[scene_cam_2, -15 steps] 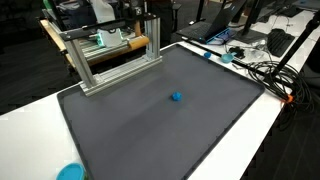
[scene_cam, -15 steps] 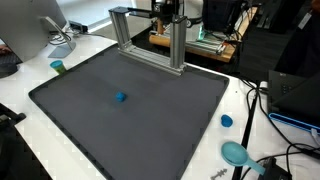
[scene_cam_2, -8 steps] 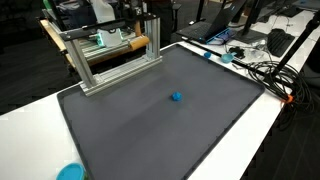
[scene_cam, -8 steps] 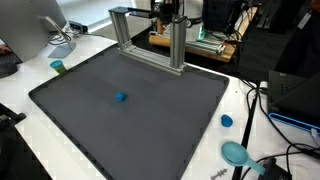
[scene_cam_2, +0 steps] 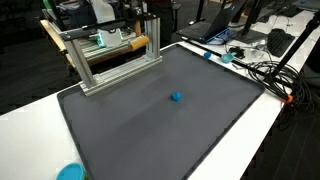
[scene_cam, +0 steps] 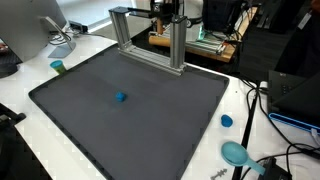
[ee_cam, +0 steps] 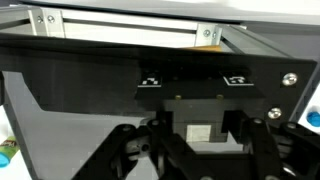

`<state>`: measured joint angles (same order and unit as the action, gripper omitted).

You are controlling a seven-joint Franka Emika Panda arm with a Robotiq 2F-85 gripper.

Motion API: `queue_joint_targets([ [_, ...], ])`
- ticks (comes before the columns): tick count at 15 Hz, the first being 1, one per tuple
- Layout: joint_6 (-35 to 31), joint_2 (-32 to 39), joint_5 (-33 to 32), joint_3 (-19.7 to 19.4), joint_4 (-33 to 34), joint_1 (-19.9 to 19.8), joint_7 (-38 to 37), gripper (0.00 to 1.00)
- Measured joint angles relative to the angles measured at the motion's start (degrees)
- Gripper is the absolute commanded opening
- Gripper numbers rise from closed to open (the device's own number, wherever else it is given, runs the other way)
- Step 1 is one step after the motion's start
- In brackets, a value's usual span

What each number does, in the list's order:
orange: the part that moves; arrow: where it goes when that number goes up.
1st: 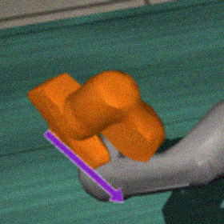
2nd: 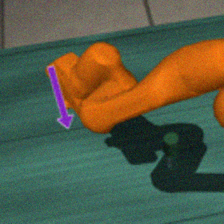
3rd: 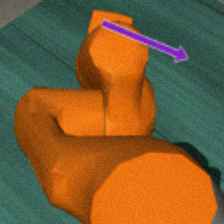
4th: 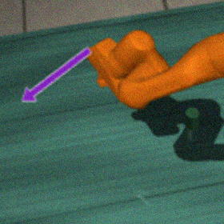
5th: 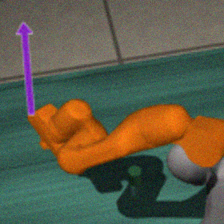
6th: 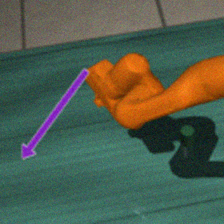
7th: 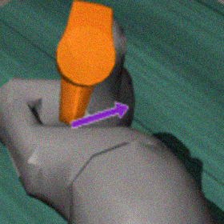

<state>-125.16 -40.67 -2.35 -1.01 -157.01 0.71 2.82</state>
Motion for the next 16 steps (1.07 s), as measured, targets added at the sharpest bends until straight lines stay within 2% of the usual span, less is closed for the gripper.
queue_joint_targets([
  [1,0.8,0.1,0.0,0.0,-0.1,0.0,0.0,0.94],
  [2,1.5,0.2,0.0,0.0,-0.1,0.0,0.0,0.81],
  [3,1.8,0.4,-0.1,0.1,-0.1,0.0,-0.2,0.60],
  [4,1.9,0.6,-0.1,0.1,0.0,-0.1,-0.3,0.58],
  [7,1.9,0.7,-0.1,0.9,0.0,-0.1,-2.3,0.37],
  [8,1.9,0.7,-0.4,1.2,0.0,-0.4,-3.2,0.34],
  [12,1.6,0.8,-0.7,2.5,0.0,-1.2,-4.3,0.34],
  [13,1.6,0.8,-0.9,3.0,0.0,-1.4,-4.8,0.84],
  [14,1.6,0.8,-1.1,3.4,0.0,-1.6,-5.3,0.84],
  [16,1.9,0.8,-1.2,4.1,0.1,-1.8,-6.7,0.97],
])
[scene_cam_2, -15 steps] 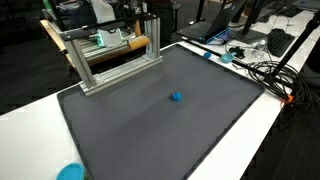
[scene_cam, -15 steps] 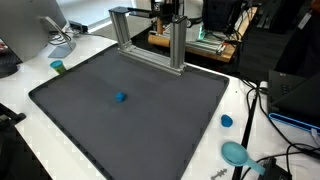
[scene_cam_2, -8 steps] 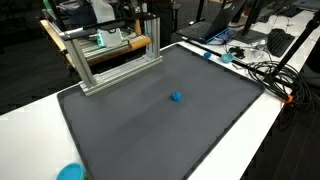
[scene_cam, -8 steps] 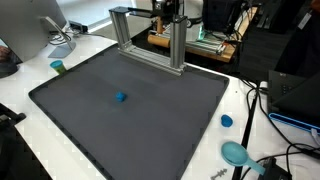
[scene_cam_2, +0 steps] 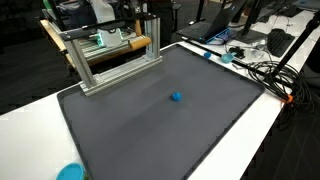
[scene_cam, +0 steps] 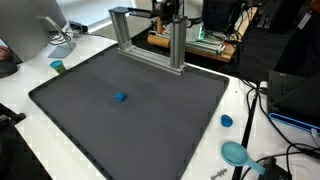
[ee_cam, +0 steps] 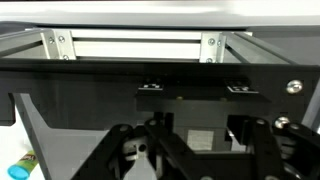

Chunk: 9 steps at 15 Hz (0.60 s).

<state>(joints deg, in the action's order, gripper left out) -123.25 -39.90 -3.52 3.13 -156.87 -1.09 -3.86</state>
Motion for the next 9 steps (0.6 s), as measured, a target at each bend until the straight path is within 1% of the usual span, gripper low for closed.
queue_joint_targets([
  [2,0.0,0.0,0.1,0.5,0.0,-0.1,-2.2,1.00],
  [3,0.0,0.0,0.2,0.6,0.0,-0.1,-3.1,0.83],
  [4,0.0,0.0,0.4,0.7,0.0,-0.1,-3.8,0.71],
  [5,0.0,0.0,0.5,0.7,0.0,-0.1,-4.3,0.71],
  [6,0.0,0.0,0.5,0.7,0.0,-0.1,-4.6,0.65],
  [7,0.0,0.0,0.5,0.7,0.1,-0.1,-4.7,0.56],
  [9,0.0,0.0,0.5,0.7,0.2,-0.1,-4.8,0.43],
])
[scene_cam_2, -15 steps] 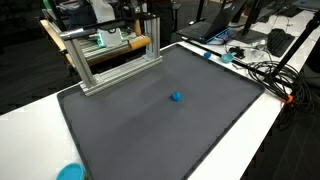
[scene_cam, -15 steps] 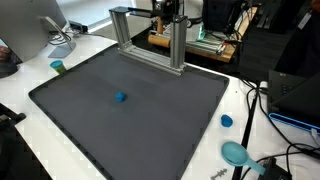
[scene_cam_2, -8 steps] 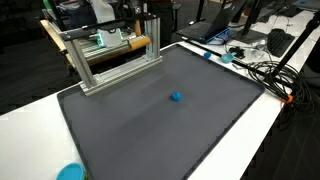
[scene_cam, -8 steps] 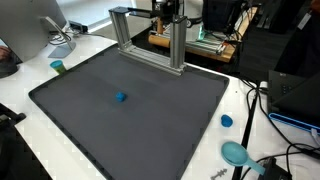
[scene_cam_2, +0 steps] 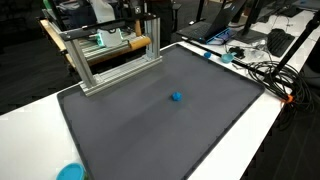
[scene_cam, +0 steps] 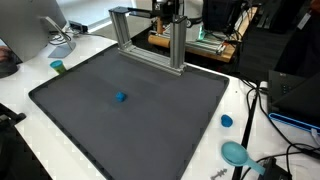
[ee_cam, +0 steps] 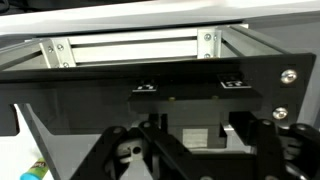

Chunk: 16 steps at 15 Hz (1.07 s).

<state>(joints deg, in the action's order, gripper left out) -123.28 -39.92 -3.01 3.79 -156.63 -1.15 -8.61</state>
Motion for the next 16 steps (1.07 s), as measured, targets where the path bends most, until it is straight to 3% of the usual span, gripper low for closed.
queue_joint_targets([
  [2,0.0,0.0,0.1,0.0,0.0,0.0,0.0,0.29],
  [7,-0.1,0.6,-0.1,0.0,0.6,-0.1,0.1,0.28],
  [12,5.0,4.4,-0.3,-0.4,4.6,0.0,3.2,0.28],
  [13,6.1,5.3,-0.3,-0.6,5.7,0.0,3.8,0.78],
  [14,7.0,6.1,-0.2,-0.7,6.6,0.0,4.2,0.79],
  [16,8.2,7.4,-0.2,-0.7,7.8,0.1,4.4,0.92],
])
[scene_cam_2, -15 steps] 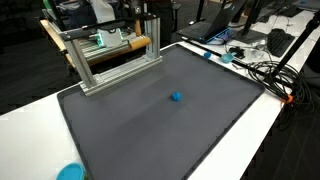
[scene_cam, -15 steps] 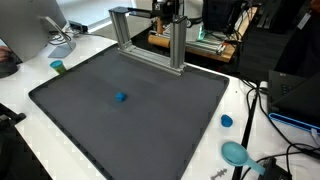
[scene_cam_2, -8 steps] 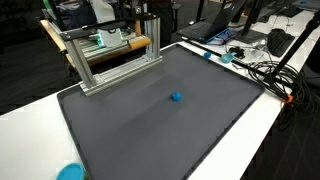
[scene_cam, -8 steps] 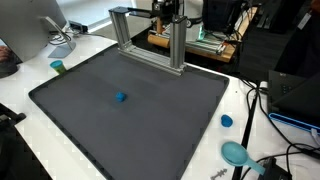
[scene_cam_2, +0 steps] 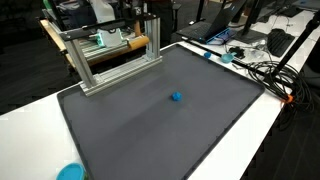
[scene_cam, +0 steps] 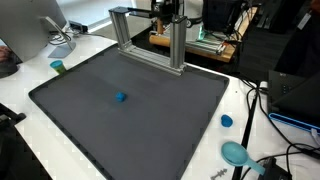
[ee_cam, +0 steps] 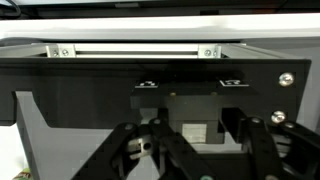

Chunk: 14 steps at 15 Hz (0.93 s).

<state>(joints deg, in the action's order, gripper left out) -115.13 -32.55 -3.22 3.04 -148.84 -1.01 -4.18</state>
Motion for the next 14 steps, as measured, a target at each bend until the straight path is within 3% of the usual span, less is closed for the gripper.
queue_joint_targets([
  [2,0.5,0.6,0.2,0.0,0.6,0.3,0.0,1.00],
  [8,0.6,0.4,0.3,-0.3,0.7,0.4,-0.4,0.93],
  [14,-2.2,-1.7,0.6,-1.0,-1.0,0.3,-0.9,1.00],
])
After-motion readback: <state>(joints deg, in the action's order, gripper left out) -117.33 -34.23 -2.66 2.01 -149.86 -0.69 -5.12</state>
